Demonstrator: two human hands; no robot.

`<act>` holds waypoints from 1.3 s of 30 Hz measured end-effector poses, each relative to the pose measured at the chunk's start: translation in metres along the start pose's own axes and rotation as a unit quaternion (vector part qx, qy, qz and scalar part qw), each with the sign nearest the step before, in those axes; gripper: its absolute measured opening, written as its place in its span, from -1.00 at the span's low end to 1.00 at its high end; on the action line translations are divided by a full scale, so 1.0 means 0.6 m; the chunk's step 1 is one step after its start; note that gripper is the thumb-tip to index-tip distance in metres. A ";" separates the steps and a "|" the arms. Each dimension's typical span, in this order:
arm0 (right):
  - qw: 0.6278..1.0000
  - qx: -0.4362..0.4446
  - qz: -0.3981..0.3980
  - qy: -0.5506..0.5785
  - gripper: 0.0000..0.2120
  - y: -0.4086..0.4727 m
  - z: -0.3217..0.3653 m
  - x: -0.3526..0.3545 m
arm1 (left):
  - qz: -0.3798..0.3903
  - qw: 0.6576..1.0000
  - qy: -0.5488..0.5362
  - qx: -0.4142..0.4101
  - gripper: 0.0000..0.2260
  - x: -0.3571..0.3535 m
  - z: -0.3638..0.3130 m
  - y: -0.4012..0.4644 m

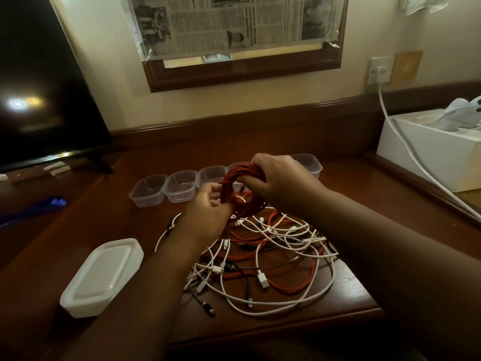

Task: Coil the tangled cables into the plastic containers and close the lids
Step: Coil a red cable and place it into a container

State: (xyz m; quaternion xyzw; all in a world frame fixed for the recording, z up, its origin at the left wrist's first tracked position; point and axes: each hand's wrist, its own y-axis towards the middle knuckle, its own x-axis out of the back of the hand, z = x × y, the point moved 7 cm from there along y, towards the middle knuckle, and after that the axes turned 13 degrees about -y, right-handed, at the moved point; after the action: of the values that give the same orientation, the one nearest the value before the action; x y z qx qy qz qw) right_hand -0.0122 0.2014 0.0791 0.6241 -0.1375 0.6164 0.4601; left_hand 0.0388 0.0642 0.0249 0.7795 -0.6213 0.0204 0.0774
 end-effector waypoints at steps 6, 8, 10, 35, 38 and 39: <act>0.980 -0.133 -0.097 0.110 -0.78 0.003 -0.079 0.045 | 0.006 0.951 -0.303 0.061 -0.78 0.005 0.023 -0.006; 0.971 -0.168 -0.094 0.140 -0.75 0.005 -0.096 0.043 | 0.035 0.944 -0.325 0.037 -0.78 0.000 0.019 -0.008; 0.954 -0.204 -0.078 0.205 -0.71 0.006 -0.104 0.030 | 0.038 0.954 -0.296 -0.015 -0.76 -0.002 0.012 -0.004; 0.760 -0.345 -0.044 0.549 -0.71 -0.054 0.017 -0.130 | -0.104 0.952 -0.286 0.014 -0.79 -0.050 0.031 -0.037; 0.784 -0.327 -0.019 0.527 -0.76 -0.054 0.023 -0.130 | -0.130 0.950 -0.283 0.025 -0.83 -0.041 0.042 -0.028; 0.787 -0.327 0.003 0.523 -0.76 -0.053 0.024 -0.130 | -0.140 0.943 -0.299 0.034 -0.85 -0.035 0.046 -0.025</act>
State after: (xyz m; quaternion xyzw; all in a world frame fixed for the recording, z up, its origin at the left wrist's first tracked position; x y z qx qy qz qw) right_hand 0.0047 0.1773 -0.0013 0.0186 -0.0707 0.7679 0.6364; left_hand 0.0467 0.0836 -0.0063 0.8310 -0.4996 -0.2034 -0.1359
